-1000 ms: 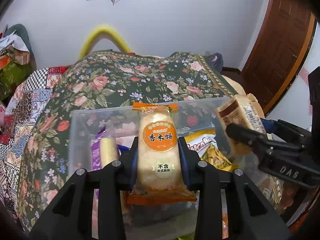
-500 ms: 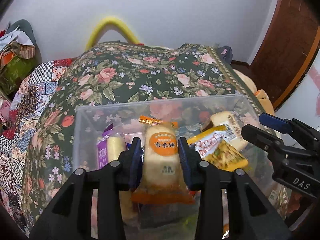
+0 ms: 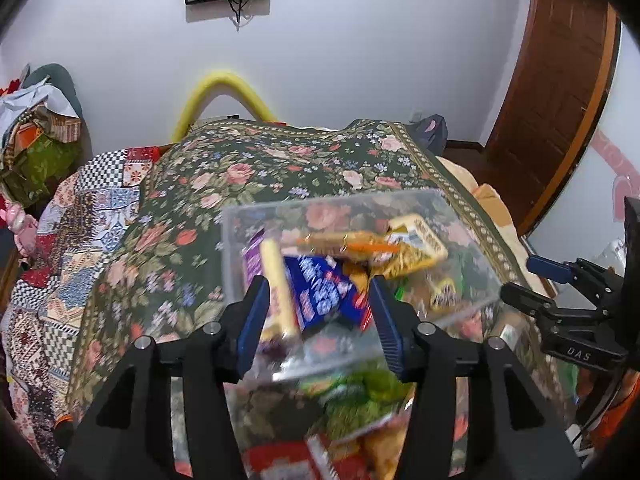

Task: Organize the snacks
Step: 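Drop the rice cake pack into the box while right tool drops the cracker in, then grasp the red snack bag with left tool while right tool grasps the cookie roll, then lower the red bag into the box while right tool lowers the cookie roll in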

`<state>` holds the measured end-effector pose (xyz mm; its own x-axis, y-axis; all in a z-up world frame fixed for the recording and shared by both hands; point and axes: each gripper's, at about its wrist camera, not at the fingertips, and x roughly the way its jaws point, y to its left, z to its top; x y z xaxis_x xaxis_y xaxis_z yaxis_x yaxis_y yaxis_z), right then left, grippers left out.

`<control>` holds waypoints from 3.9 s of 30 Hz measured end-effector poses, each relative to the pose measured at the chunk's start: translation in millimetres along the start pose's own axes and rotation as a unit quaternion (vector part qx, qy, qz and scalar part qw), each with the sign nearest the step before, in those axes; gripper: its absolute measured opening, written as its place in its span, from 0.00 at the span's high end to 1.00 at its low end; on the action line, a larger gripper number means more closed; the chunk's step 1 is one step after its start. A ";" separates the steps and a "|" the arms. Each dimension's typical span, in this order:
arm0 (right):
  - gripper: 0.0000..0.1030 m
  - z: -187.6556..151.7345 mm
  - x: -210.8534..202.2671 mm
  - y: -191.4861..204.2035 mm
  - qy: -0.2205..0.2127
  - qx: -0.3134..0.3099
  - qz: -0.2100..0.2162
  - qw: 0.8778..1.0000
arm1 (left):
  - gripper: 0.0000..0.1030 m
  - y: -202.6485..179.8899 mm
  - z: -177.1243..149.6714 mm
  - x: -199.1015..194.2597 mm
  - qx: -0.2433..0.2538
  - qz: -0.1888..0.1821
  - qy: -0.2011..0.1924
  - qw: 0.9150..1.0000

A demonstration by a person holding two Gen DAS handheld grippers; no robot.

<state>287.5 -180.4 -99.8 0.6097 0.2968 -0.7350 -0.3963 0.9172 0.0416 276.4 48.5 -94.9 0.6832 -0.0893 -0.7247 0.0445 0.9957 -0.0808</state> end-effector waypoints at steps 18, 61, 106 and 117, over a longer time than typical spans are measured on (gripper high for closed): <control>0.27 -67.7 15.2 -31.5 0.060 0.104 -0.010 0.993 | 0.47 12.8 -109.1 -12.1 0.041 0.043 0.046 0.997; 0.65 -112.8 4.6 -17.3 0.089 0.058 -0.010 0.994 | 0.34 -2.1 -165.0 11.4 -0.009 0.015 0.077 0.997; 0.66 34.6 4.5 20.2 -0.062 0.021 0.031 0.997 | 0.34 9.2 18.9 26.9 -0.052 -0.014 -0.041 0.998; 0.66 37.9 60.1 19.7 -0.008 0.030 0.031 0.999 | 0.34 18.4 20.1 88.6 -0.073 -0.014 0.008 0.997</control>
<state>342.3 -134.4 -117.6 0.5973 0.3567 -0.7183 -0.3920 0.9112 0.1265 352.3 59.4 -146.8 0.6721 -0.1191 -0.7308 -0.0433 0.9790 -0.1994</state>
